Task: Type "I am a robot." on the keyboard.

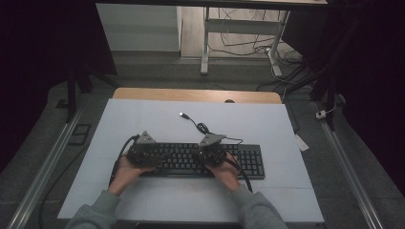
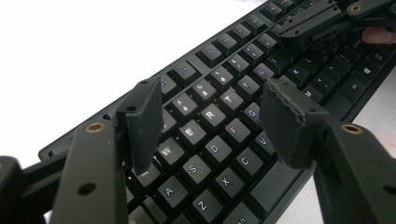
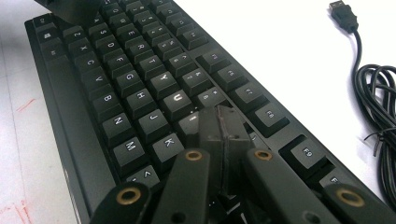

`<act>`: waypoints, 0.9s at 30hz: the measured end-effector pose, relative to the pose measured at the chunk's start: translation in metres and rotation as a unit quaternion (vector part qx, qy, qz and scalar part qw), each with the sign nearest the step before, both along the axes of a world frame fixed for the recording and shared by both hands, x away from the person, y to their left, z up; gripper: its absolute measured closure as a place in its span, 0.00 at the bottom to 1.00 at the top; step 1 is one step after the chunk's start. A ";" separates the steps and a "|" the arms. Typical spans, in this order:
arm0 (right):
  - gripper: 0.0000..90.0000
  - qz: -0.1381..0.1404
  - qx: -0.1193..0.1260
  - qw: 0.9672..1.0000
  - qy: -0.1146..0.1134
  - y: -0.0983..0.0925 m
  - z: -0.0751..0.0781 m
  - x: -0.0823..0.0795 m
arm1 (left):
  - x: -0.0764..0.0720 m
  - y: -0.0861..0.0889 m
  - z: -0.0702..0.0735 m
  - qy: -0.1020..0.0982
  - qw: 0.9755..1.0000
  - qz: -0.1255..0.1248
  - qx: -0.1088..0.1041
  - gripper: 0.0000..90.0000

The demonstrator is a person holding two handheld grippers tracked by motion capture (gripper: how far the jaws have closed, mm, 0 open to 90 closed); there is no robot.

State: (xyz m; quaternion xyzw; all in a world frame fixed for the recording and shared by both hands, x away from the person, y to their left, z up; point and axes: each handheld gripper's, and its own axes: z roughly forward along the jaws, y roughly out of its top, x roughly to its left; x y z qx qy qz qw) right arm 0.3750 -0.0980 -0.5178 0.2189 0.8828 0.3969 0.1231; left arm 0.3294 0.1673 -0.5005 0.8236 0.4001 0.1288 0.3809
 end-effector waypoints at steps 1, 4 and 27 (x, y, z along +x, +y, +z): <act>1.00 0.000 -0.005 1.000 0.000 0.000 -0.001 0.000 | 0.000 0.000 0.000 0.000 1.000 0.000 0.000 0.44; 1.00 -0.001 -0.003 1.000 0.003 0.000 -0.001 0.000 | 0.000 0.000 0.000 -0.001 1.000 0.000 0.000 0.44; 1.00 -0.007 0.024 1.000 -0.002 -0.026 0.010 -0.012 | -0.001 0.002 0.001 -0.005 1.000 0.004 0.001 0.43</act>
